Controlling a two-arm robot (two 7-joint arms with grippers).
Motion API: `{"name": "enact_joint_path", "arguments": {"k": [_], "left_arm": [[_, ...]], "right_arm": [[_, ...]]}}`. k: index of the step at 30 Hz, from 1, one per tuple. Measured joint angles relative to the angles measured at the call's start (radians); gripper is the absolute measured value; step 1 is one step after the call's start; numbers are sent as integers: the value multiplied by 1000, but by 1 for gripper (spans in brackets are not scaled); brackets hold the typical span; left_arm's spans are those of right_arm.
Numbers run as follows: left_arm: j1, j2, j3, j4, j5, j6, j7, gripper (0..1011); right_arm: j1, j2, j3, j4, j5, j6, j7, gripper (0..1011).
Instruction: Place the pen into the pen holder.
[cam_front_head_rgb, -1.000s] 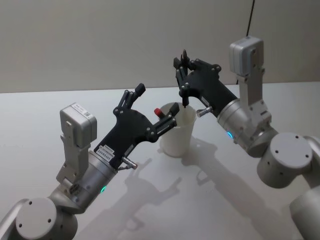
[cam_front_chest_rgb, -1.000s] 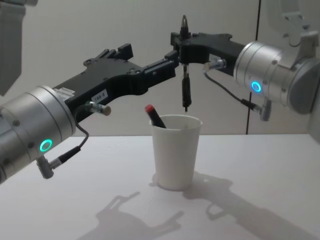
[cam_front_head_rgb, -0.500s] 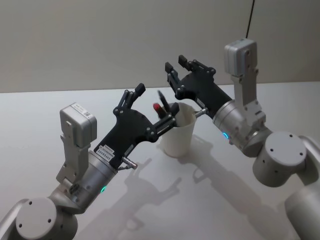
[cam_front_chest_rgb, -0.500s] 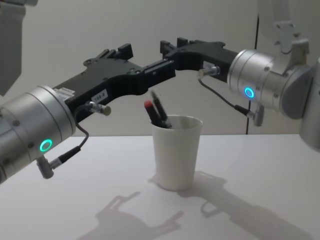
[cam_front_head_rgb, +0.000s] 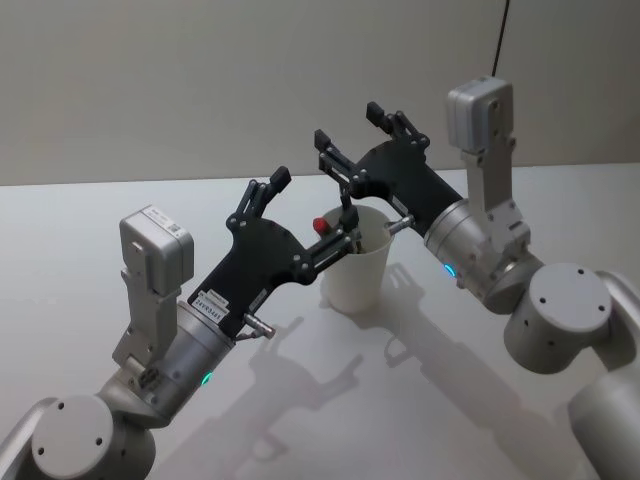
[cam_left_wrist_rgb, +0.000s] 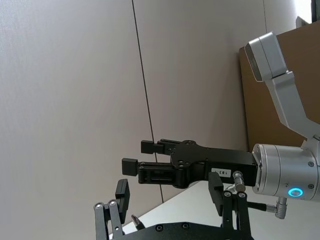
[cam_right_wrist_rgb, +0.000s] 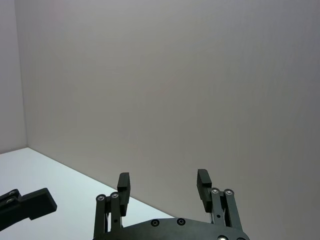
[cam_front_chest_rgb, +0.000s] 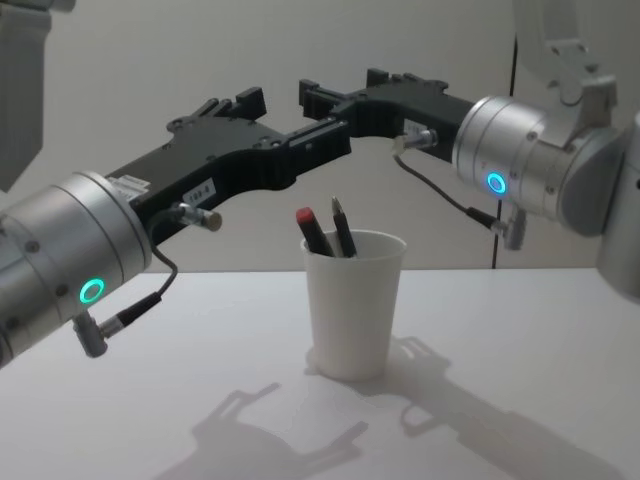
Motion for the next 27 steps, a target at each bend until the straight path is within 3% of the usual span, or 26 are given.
{"name": "enact_joint_path", "arguments": {"k": [7, 27], "left_arm": [[0, 0, 0, 0, 0, 0, 0, 1004], [0, 0, 0, 0, 0, 0, 0, 1004]], "right_arm": [[-10, 4, -1, -21, -6, -5, -9, 997], [-21, 10, -1, -45, -13, -9, -20, 1002]]}}
